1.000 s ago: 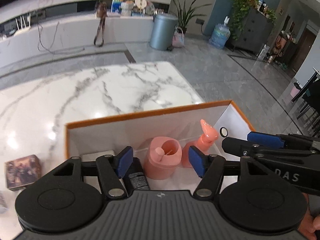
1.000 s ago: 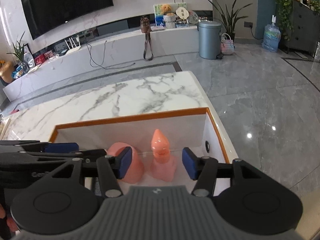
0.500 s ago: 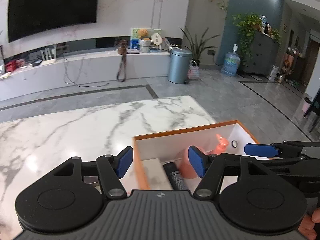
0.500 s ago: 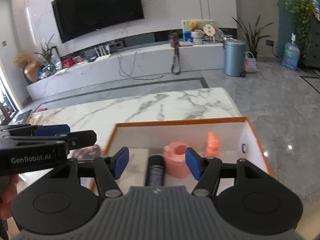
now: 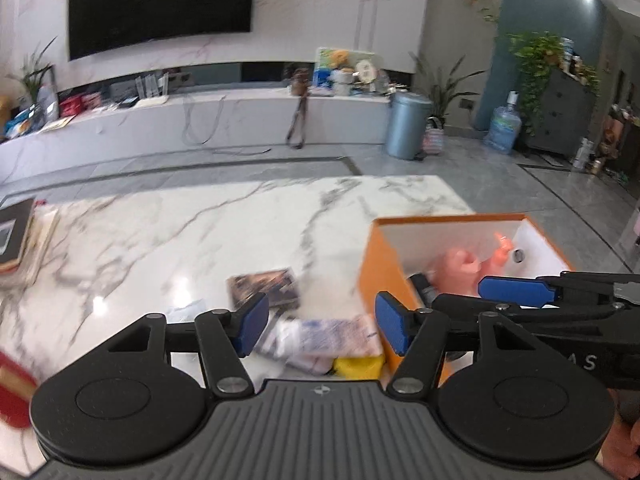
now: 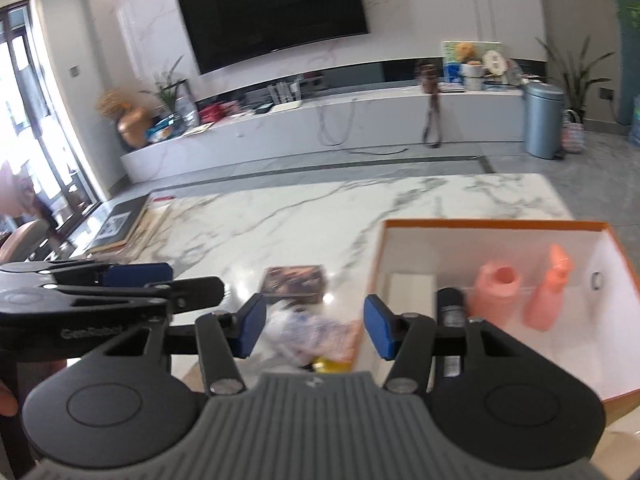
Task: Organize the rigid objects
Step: 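Reach the left gripper to the small brown cardboard box and grasp it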
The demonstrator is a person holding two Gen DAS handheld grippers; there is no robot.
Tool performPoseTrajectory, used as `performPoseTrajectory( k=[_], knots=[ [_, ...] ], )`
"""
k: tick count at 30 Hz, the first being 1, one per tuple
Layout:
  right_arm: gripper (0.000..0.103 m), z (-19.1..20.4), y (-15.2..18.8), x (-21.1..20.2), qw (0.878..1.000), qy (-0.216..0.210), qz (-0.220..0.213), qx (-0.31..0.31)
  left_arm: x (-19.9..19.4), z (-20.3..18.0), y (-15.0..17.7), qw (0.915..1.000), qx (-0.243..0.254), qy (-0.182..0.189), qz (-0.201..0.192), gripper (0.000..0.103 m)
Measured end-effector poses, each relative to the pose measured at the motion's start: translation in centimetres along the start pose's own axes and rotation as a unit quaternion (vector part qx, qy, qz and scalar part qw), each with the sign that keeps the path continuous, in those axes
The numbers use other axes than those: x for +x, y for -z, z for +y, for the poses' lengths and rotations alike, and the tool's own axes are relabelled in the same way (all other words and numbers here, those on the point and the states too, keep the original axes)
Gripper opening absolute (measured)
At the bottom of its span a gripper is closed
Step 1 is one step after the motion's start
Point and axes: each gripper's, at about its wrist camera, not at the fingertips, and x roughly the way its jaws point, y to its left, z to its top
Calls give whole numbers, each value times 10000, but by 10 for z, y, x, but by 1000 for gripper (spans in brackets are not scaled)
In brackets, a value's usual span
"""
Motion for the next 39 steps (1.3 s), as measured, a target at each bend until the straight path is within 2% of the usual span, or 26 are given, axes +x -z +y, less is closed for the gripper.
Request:
performPoseTrajectory(
  k=[5,8,10,13,14,16,22,27,30,35,39],
  knots=[
    [52,29,16,16,9995,-187,224,-144,1,32,25,9978,-477,-235,388,74],
    [51,39,25,30,9990,-115,312,-308,8,45,38,9922,-965,-433,652,75],
    [47,46,32,39,9981,-76,412,-458,13,57,46,9864,-1320,-549,815,75],
    [33,50,39,57,9962,-91,629,-601,19,72,56,9771,-1792,-487,1035,73],
    [33,51,41,62,9954,-78,689,-661,22,75,57,9747,-1880,-452,1117,68],
    [24,53,45,73,9938,-20,791,-787,26,79,61,9705,-2008,-405,1270,66],
    [19,59,55,104,9842,-23,1125,-1367,45,86,73,9547,-2512,-202,1583,69],
    [19,65,62,127,9764,-28,1330,-1698,52,91,78,9465,-2763,-246,1650,72],
    [19,67,66,139,9742,-72,1455,-1725,55,94,79,9446,-2839,-247,1626,72],
    [18,75,75,144,9693,-445,1579,-1829,62,97,78,9422,-2898,-325,1649,77],
    [18,78,79,142,9658,-744,1720,-1793,68,97,77,9434,-2799,-445,1722,80]
  ],
)
